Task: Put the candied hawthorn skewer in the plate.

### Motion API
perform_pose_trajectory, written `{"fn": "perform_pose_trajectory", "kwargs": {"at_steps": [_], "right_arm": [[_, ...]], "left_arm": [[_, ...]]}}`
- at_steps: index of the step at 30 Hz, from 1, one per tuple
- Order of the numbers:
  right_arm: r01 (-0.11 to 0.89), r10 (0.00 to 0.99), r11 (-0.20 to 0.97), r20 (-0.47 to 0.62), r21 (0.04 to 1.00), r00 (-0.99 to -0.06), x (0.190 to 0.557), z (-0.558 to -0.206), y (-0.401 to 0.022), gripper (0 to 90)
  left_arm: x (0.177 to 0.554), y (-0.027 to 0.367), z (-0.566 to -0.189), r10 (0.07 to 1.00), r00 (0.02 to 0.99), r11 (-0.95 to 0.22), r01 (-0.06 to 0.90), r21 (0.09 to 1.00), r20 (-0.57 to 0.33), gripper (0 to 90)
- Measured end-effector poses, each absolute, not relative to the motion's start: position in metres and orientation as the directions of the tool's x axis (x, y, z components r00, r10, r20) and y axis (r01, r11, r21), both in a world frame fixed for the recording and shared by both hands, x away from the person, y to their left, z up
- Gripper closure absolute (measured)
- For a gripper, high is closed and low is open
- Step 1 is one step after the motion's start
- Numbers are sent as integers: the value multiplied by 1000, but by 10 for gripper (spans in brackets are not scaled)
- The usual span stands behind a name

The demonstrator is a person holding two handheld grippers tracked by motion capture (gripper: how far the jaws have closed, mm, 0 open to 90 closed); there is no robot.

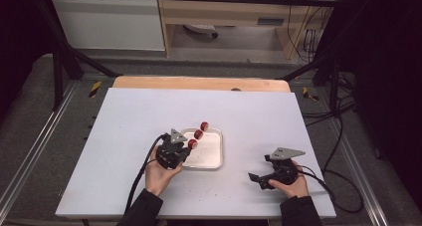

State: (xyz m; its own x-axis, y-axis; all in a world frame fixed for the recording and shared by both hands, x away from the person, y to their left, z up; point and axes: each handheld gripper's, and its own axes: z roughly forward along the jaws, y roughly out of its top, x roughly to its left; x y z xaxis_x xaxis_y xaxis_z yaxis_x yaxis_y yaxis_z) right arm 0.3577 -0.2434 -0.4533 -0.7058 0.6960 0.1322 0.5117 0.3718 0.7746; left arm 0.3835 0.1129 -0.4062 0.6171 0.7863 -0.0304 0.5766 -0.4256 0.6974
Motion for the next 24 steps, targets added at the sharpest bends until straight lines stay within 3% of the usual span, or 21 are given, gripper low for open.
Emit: {"fn": "perform_pose_trajectory", "kwargs": {"at_steps": [24], "right_arm": [[513, 699, 362, 137, 779, -702, 357, -453, -246, 27]], "left_arm": [[395, 96, -431, 804, 595, -495, 655, 571, 14, 880]]}}
